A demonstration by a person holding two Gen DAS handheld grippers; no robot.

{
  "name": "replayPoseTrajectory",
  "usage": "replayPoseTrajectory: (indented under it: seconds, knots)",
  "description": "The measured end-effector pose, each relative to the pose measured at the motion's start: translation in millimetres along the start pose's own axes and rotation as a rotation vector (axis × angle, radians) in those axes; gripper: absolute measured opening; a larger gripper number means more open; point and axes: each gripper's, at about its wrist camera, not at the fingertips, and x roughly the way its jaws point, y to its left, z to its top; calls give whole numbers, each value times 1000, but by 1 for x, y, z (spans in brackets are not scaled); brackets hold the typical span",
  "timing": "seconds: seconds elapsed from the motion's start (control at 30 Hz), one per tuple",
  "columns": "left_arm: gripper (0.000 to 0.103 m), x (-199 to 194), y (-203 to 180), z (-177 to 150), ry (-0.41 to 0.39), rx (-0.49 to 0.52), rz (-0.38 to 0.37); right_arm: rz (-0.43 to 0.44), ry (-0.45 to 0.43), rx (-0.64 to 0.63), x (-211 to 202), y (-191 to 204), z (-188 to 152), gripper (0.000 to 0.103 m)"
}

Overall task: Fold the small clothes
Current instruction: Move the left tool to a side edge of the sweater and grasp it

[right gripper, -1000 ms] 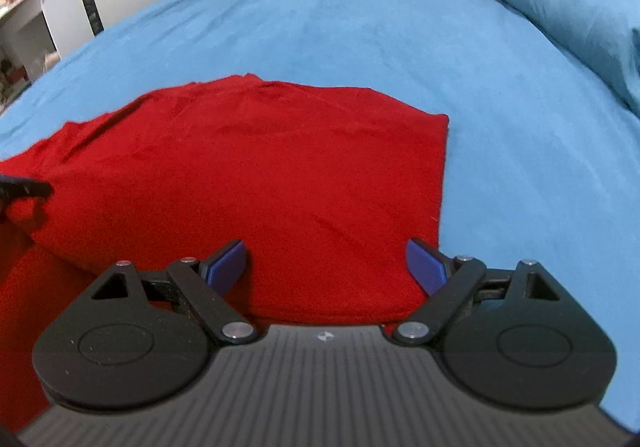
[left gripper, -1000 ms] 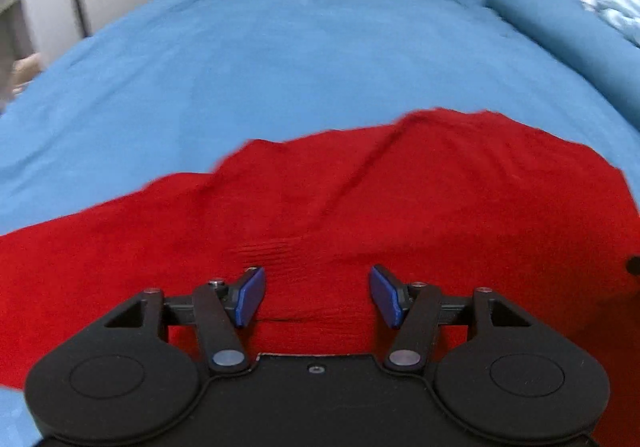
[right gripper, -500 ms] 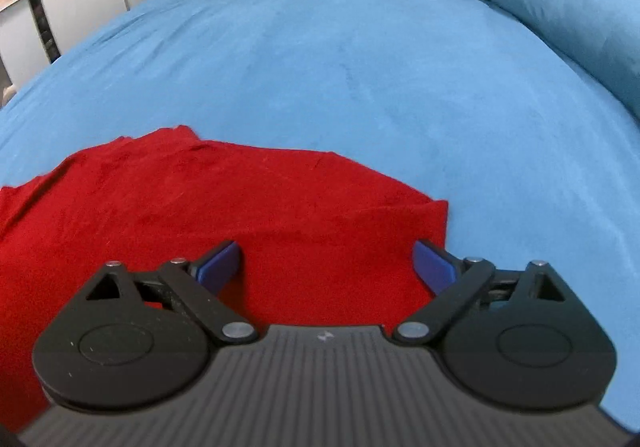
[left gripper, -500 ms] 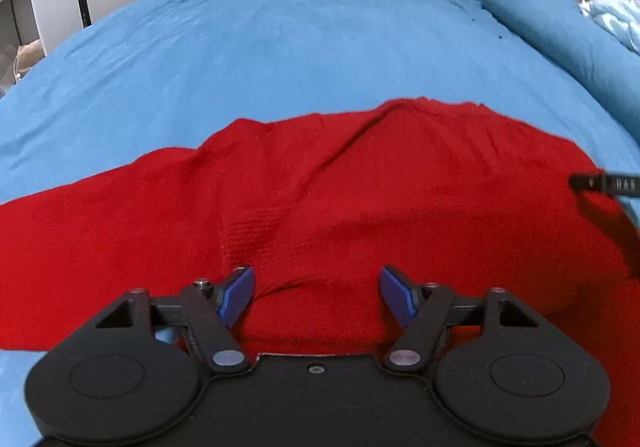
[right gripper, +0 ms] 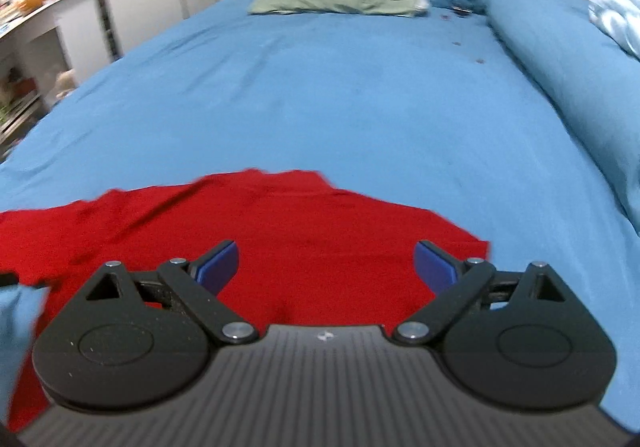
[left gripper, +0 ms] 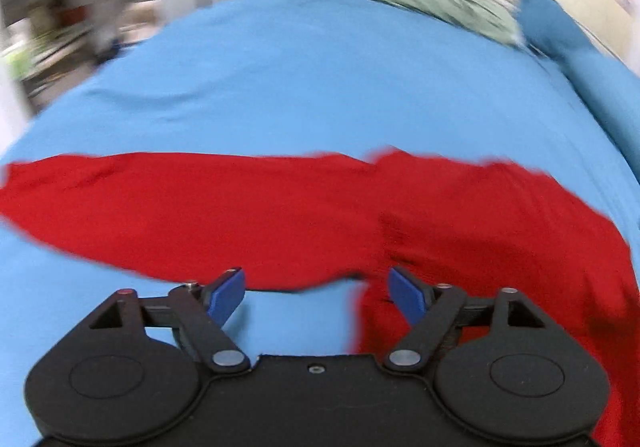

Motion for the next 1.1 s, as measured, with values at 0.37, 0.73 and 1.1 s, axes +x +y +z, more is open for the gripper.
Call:
replayPoseTrajectory:
  seconds: [0.37,0.73,1.1]
  knots:
    - [79,6,206,11,-28,-352,237,52,46,32,13,123,-8,103]
    - [47,60,252,30,-80,-421,215,23,79,12,44,187,-28,103]
    - [5,57,225,55,-121,-363,274,37,56,75,47,165,-39,103]
